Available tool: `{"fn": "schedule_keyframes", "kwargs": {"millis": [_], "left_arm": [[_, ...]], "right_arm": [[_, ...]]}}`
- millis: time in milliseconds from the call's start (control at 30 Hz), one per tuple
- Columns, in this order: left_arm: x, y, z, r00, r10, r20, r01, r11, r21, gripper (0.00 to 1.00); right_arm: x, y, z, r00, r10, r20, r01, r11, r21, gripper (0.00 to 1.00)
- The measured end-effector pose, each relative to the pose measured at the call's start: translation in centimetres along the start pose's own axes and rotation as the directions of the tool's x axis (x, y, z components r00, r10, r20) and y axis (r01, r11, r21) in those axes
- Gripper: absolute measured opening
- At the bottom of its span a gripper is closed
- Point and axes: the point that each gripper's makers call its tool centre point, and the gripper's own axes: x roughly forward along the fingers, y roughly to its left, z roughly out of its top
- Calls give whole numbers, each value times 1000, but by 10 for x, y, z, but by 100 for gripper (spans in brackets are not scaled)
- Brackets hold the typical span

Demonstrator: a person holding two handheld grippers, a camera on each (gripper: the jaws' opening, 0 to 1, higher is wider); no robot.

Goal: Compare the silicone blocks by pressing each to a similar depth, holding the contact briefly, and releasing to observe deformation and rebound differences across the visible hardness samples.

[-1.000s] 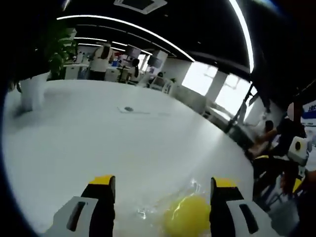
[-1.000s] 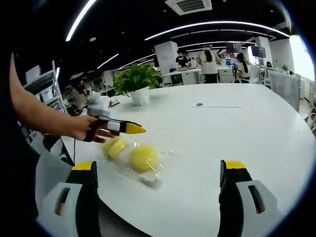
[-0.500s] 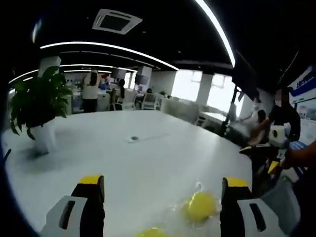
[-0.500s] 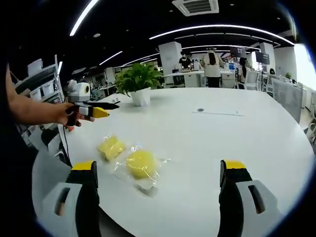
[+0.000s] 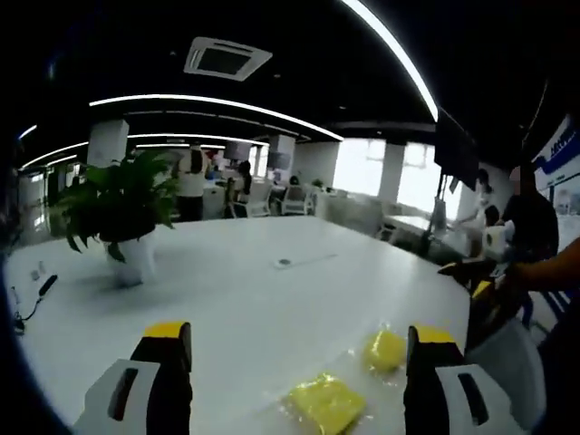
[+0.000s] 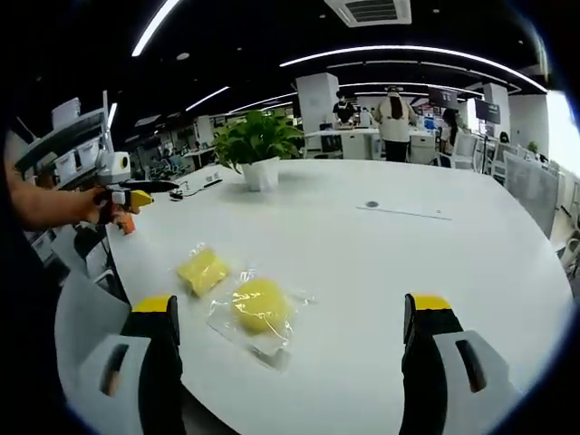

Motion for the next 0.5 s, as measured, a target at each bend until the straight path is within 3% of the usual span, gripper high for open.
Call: {"fn": "schedule_keyframes", "kwargs": {"millis": [433,500], "left_arm": [[-45,21,-29,998,57,3,-57,998,-28,100],[-49,22,-36,998,58,-14,-59,998,-17,100]], "right_arm": [[-8,12,-9,999,8,32,-7,1000,-31,97],[-8,14,-12,1000,7,25,-7,1000,-6,97]]}}
